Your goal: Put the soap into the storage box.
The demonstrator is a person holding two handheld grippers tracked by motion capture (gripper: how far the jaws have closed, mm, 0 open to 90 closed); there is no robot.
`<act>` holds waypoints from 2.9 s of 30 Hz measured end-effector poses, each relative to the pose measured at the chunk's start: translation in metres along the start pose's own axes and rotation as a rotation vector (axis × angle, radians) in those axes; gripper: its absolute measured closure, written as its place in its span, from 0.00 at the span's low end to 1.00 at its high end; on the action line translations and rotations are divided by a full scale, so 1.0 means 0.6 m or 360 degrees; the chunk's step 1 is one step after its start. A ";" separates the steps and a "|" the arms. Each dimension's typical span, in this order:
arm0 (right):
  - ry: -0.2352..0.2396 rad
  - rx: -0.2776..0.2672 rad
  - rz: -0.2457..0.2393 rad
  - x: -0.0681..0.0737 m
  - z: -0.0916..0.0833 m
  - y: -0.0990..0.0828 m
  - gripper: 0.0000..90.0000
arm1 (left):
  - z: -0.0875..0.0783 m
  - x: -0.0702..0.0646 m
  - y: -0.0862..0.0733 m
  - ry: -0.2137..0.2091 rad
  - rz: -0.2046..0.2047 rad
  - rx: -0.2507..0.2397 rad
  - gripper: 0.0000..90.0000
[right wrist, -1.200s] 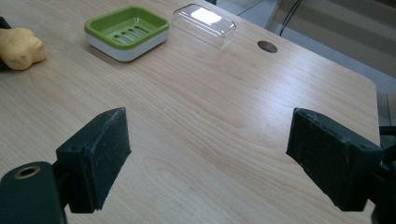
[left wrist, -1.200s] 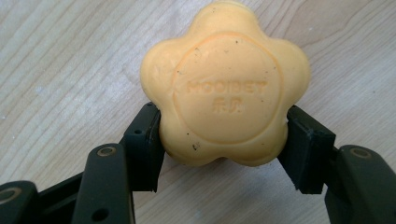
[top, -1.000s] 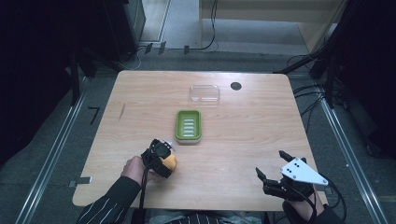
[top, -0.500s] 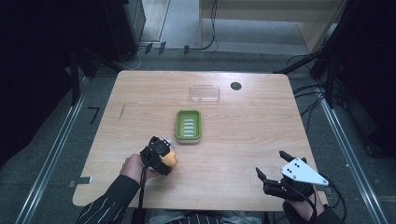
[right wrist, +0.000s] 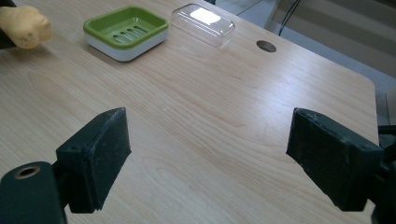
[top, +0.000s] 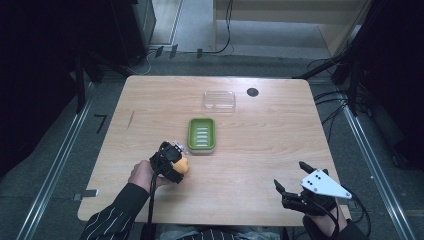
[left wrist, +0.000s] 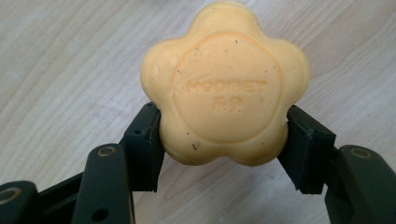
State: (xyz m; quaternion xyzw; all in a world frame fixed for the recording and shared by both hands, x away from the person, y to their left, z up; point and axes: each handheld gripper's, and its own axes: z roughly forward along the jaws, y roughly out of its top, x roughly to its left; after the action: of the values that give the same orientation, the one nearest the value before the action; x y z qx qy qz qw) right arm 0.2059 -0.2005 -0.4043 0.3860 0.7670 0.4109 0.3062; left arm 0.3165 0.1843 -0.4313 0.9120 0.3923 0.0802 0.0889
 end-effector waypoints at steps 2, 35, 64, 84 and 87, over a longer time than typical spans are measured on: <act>0.0003 0.0003 -0.0002 0.000 0.000 0.000 0.15 | -0.001 0.001 0.002 0.0000 0.0002 -0.0002 0.44; -0.0004 0.0005 -0.0001 0.002 -0.002 0.000 0.15 | -0.027 0.029 0.052 0.0015 0.0020 -0.0095 0.44; -0.0001 0.0006 -0.0001 0.001 -0.001 -0.001 0.15 | -0.037 0.043 0.110 0.0016 0.0057 -0.0172 0.44; 0.0001 0.0006 0.0001 0.001 -0.001 -0.001 0.15 | -0.032 0.045 0.156 0.0009 0.0089 -0.0186 0.44; 0.0001 0.0008 0.0001 0.001 -0.002 -0.001 0.15 | -0.030 0.048 0.164 0.0012 0.0100 -0.0177 0.44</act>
State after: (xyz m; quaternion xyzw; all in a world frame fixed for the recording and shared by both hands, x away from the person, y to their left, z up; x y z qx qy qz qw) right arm 0.2047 -0.2007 -0.4044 0.3869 0.7681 0.4092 0.3049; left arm 0.4009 0.1407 -0.3893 0.9173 0.3587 0.1079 0.1353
